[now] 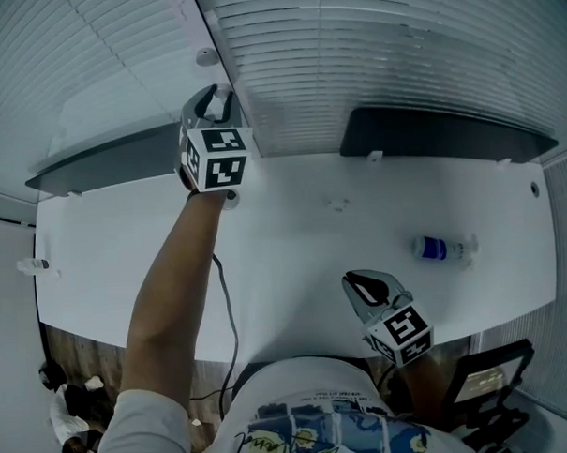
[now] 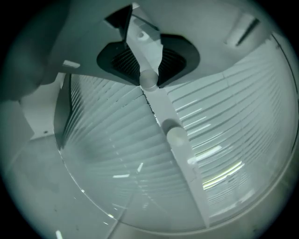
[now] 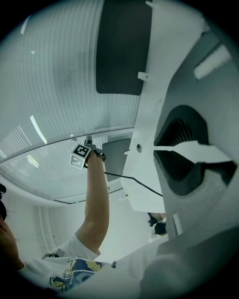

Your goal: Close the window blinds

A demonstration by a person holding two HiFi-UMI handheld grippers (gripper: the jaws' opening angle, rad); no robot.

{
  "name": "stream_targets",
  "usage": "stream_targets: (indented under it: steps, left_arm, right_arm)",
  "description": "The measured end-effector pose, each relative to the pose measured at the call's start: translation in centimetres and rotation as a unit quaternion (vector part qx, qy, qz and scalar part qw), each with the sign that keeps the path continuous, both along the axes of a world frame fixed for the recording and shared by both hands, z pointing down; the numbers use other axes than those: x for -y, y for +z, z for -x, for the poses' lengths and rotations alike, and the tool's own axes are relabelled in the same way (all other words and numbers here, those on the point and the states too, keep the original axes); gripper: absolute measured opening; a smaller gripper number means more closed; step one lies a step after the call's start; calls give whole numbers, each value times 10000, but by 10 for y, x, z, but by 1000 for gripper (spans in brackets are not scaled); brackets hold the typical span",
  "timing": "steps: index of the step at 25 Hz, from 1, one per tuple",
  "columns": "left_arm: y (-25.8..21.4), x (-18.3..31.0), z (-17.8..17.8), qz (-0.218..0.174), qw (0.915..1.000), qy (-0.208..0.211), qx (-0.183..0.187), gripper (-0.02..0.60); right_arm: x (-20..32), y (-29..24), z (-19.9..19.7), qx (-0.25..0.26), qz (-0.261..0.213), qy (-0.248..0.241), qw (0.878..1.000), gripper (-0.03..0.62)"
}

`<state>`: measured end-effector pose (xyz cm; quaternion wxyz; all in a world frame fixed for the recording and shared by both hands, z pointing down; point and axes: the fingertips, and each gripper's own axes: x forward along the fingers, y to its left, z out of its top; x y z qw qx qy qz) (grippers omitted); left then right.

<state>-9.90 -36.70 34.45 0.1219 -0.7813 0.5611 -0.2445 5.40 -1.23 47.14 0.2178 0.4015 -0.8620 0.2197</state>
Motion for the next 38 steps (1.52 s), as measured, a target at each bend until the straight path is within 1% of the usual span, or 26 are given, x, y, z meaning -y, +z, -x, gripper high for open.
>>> stream_targets:
  steps: [1,3,5,7,8,9,11,13,18,19,20,21,22,23,25,26,27,28,31,35,38]
  left_arm:
    - [0,0,1,100,9994,-70,-327,129]
    - [-1,0,3,252,9952,-160,-931,129]
    - [-2,0,5,389,9877,-217,-1498,129]
    - [-2,0,7,556,9768,-276,-2052,128]
    - [-1,0,7,652,9689,-315,-2366,127]
    - [-1,0,8,751,9592,-360,-2701,127]
    - [-2,1,10,933,9368,-420,-3346,127]
    - [0,2,10,1113,9142,-400,-3876,127]
    - [2,4,12,1396,8683,-288,-4752,127]
    - [3,4,12,1429,8609,-243,-4877,127]
    - [3,4,12,1455,8569,-199,-4941,127]
    - [3,4,11,1468,8580,-161,-4920,127]
    - [3,3,10,1464,8642,-128,-4811,129]
    - [3,3,8,1442,8746,-102,-4629,129]
    - [3,4,6,1346,8981,-70,-4185,130]
    - [3,4,6,1287,9067,-53,-4017,132]
    - [4,5,6,1241,9123,-25,-3904,133]
    - [5,6,6,1217,9156,9,-3831,135]
    - [8,6,8,1142,9218,77,-3703,155]
    - [4,-2,16,907,9357,32,-3409,160]
    - [4,-11,16,911,9390,62,-3315,160]
  right_arm:
    - [0,0,0,-3,1,-6,10000,17]
    - [-1,0,0,-7,-9,-16,10000,17]
    - [0,0,0,-16,-25,-17,10000,17]
    - [1,-1,-1,-17,-35,-7,10000,17]
    - [2,-1,-1,-15,-37,-4,10000,17]
    - [2,-1,-1,-11,-38,-2,10000,17]
    - [2,-1,-1,-6,-34,-3,10000,17]
    - [2,-1,0,-9,-28,-5,10000,17]
    - [3,-1,-1,-8,-35,-1,10000,17]
    - [3,-1,-1,-8,-37,-2,10000,17]
    - [2,-1,-2,-9,-39,2,10000,17]
    - [2,-1,-3,-9,-43,7,10000,17]
    - [1,0,-3,-6,-50,8,10000,17]
    - [1,0,-4,-3,-57,4,10000,17]
    - [-1,2,-4,-6,-63,-8,10000,17]
    - [-1,2,-4,-13,-56,-7,10000,17]
    - [0,3,-5,-20,-48,1,10000,17]
    - [0,4,-6,-27,-45,12,10000,17]
    - [0,4,-8,-51,-55,34,10000,17]
    - [0,6,-10,-77,-58,59,9999,17]
    - [3,5,-13,-65,-96,93,9999,17]
